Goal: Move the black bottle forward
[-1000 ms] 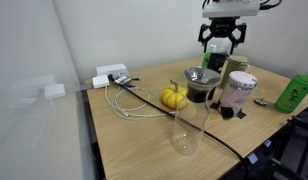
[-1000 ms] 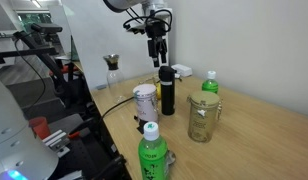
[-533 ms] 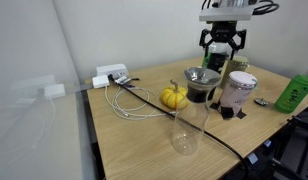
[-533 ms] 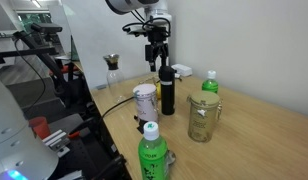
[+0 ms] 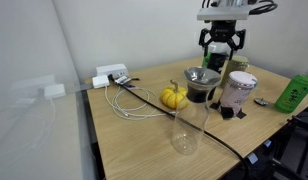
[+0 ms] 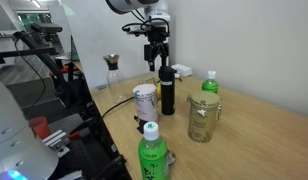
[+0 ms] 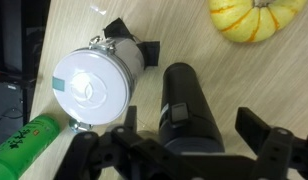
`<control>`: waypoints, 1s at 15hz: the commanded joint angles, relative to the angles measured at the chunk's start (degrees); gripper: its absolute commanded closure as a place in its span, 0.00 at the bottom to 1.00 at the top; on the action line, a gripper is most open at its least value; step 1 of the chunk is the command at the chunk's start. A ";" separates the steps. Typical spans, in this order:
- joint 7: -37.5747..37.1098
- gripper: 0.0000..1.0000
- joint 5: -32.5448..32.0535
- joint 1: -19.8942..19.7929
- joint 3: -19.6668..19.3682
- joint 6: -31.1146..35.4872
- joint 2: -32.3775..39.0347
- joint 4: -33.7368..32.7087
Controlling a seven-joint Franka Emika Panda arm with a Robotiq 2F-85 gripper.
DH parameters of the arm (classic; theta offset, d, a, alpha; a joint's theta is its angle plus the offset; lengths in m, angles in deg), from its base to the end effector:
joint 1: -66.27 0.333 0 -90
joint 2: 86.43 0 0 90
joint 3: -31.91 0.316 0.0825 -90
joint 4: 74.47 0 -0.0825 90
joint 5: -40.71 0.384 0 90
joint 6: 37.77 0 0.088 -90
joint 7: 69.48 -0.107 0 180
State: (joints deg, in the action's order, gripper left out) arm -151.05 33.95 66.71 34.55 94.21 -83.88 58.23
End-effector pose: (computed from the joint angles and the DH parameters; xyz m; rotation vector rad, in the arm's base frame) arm 0.5067 0.0248 0.3187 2.4320 -1.8267 0.0214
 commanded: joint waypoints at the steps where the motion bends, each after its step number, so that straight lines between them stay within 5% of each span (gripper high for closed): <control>1: 0.09 0.00 0.08 0.69 -0.70 -0.16 -0.02 -0.09; 15: -4.72 0.00 1.92 0.20 -4.02 5.65 5.14 0.11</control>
State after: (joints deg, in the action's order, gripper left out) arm -154.65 34.88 66.60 31.26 97.84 -80.11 58.29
